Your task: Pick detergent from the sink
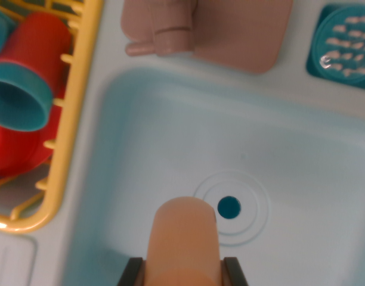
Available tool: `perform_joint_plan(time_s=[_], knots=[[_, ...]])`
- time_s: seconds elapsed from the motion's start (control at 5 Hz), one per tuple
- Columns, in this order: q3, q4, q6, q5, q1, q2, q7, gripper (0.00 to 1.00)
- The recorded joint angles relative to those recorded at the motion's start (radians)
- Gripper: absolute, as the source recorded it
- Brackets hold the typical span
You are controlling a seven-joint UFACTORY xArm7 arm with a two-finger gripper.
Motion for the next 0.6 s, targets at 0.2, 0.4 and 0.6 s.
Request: perform_joint_plan(time_s=[0.2, 0.4, 0.6], knots=[[0.000, 0.034, 0.047, -0.0013, 0.0002, -0.013, 0.001, 1.00], [0.000, 0.034, 0.047, -0.0013, 0.0002, -0.013, 0.001, 1.00], [0.000, 0.068, 0.092, -0.0025, 0.0005, -0.025, 0.002, 1.00]])
